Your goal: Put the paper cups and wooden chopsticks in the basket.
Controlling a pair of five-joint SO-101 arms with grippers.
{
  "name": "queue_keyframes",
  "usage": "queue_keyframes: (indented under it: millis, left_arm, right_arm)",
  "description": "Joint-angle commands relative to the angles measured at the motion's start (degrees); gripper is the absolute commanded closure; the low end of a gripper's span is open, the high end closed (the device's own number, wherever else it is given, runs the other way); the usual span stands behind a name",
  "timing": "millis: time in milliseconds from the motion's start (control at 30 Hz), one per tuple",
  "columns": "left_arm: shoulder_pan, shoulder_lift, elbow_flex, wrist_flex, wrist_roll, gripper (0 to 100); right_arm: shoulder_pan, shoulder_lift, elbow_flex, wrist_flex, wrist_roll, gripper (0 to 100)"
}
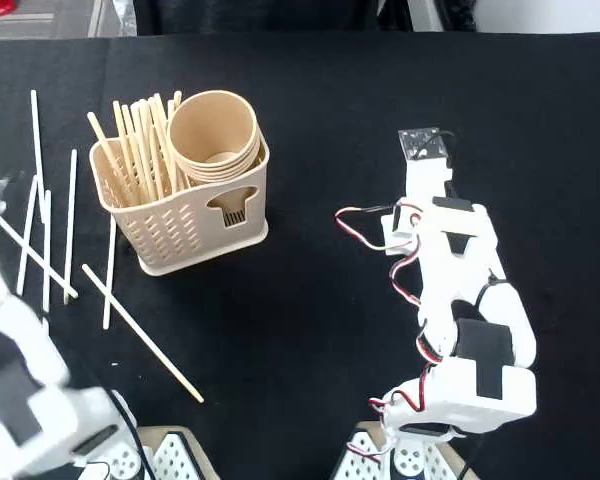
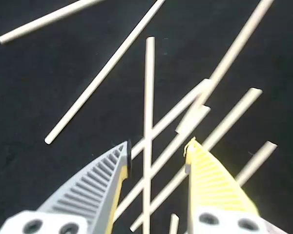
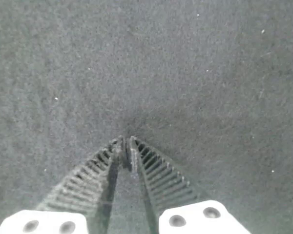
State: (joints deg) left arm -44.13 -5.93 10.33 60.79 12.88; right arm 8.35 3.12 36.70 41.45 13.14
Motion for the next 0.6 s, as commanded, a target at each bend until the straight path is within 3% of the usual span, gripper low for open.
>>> queue_keyframes:
  millis: [0, 433, 567]
  left_arm:
    - [-0.5, 16.5, -16.3, 3.1, -0.4, 80]
    - [-0.5, 52.5, -53.8, 16.6, -0.3, 80]
    - [-0.6, 58.9, -64.7, 22.6, -0.3, 90]
  right_arm:
    - [0.4, -0.7, -0.3, -0.4, 0.5, 98.5]
    - [0.4, -0.7, -0.3, -0.4, 0.5, 98.5]
    - [0.4, -0.7, -0.3, -0.4, 0.5, 98.5]
